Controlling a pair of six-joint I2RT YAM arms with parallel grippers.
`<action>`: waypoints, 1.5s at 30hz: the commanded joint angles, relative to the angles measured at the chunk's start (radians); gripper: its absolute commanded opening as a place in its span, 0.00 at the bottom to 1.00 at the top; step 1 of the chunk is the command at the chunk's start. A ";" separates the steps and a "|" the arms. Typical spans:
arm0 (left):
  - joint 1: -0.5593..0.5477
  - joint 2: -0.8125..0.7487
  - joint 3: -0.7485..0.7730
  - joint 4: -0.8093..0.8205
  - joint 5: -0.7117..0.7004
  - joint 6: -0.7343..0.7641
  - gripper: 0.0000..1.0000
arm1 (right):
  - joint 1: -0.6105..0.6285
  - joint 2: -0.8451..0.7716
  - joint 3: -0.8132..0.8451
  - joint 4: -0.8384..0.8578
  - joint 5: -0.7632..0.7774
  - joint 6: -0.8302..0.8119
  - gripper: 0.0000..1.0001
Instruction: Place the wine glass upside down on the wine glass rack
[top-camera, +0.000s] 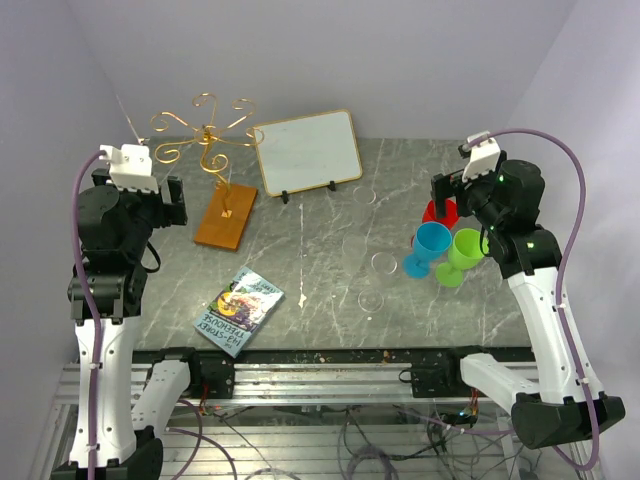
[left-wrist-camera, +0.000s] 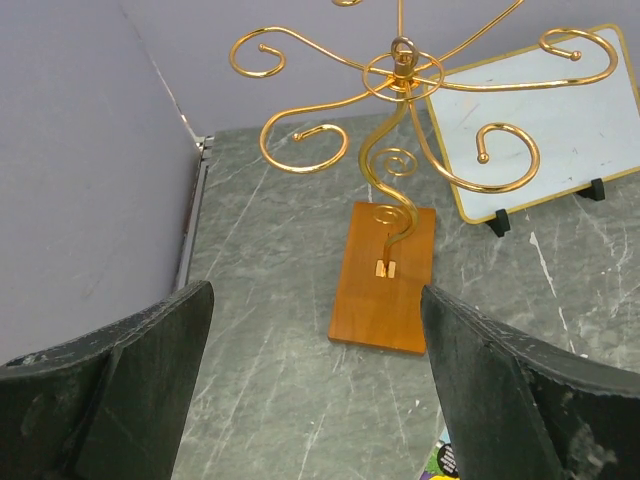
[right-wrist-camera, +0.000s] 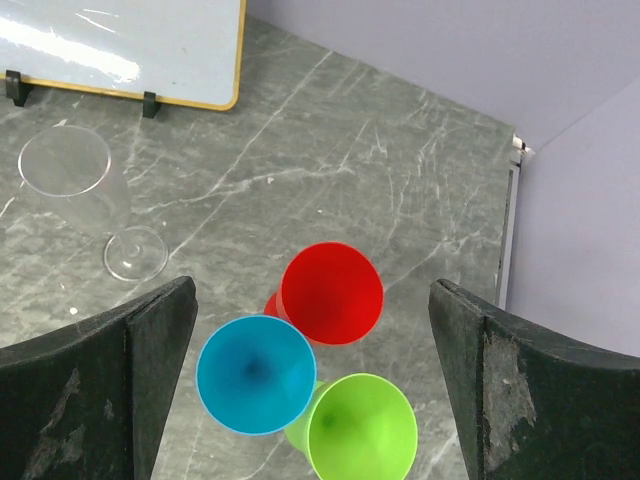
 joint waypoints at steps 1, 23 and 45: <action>0.014 -0.007 0.016 0.025 0.043 0.011 0.95 | -0.005 0.001 0.028 -0.001 -0.034 -0.009 1.00; 0.016 0.150 0.257 -0.051 0.261 0.062 0.95 | -0.004 0.066 0.119 -0.074 -0.206 -0.089 1.00; -0.099 0.732 0.630 0.003 0.068 -0.077 0.95 | -0.004 0.179 0.211 -0.133 -0.308 -0.103 1.00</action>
